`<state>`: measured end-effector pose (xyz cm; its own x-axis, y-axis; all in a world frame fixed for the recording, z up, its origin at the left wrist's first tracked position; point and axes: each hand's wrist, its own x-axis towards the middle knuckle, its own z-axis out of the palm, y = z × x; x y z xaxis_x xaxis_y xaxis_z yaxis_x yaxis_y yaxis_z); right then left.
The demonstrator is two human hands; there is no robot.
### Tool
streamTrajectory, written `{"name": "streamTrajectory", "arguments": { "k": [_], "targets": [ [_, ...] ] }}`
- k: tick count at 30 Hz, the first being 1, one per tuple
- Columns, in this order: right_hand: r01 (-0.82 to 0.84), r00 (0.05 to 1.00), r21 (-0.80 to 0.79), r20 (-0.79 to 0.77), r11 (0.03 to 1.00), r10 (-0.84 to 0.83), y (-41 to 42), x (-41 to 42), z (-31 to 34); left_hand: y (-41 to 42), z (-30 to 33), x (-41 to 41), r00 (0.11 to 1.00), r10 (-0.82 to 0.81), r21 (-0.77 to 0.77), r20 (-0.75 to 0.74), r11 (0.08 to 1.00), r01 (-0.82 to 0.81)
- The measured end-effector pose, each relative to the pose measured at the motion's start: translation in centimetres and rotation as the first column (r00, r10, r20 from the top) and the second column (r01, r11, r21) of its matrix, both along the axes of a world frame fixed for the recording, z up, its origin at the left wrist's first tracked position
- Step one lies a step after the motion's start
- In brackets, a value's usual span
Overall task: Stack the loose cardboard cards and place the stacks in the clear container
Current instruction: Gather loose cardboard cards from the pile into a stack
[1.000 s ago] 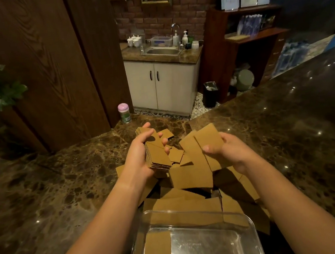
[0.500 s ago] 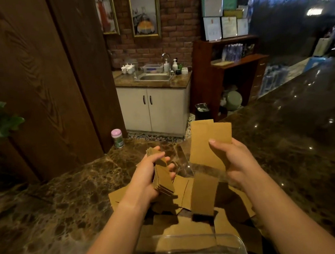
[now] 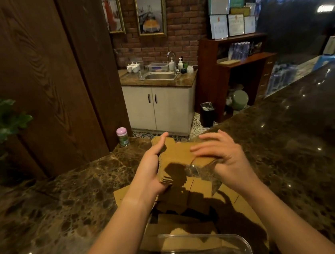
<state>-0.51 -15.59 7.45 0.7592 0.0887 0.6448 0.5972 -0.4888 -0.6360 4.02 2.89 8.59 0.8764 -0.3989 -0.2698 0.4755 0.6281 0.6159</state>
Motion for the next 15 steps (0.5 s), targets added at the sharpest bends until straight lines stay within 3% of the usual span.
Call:
{"name": "streamTrajectory", "arguments": {
  "k": [1,3,6,8,9,11,13,15],
  "targets": [
    [0.019,0.993,-0.22,0.119,0.975,0.007,-0.3,0.3,-0.5,0.1,0.1,0.0,1.0,-0.011,0.0,0.024,1.0,0.011],
    [0.079,0.97,-0.398,0.243,0.914,0.022,-0.4,0.7,-1.3,0.2,-0.1,0.1,0.993,-0.018,0.037,0.113,0.999,0.014],
    [0.103,0.956,-0.357,0.292,0.928,0.006,-0.3,0.7,-1.3,0.2,-0.1,0.0,0.973,-0.025,0.116,0.23,0.993,-0.002],
    [0.055,0.978,-0.279,0.207,0.959,0.004,-0.5,0.4,-1.1,0.3,0.0,0.0,0.967,0.002,0.125,0.257,0.992,-0.035],
    [0.024,0.995,-0.169,0.103,0.985,-0.007,-0.5,0.3,-0.9,0.4,0.1,0.1,0.967,0.032,0.11,0.253,0.992,-0.062],
    [0.035,0.984,0.221,-0.176,0.975,0.004,-0.2,-0.2,0.2,0.6,0.3,0.2,0.97,0.059,0.005,0.234,0.998,-0.062],
    [0.09,0.897,0.618,-0.391,0.781,0.206,0.0,-0.2,0.9,0.8,0.8,0.0,0.974,0.018,-0.131,0.224,0.991,0.012],
    [0.137,0.796,0.79,-0.447,0.598,0.409,-0.2,0.0,1.0,0.8,0.7,-0.2,0.973,0.033,-0.165,0.23,0.986,0.006]
  ]
}}
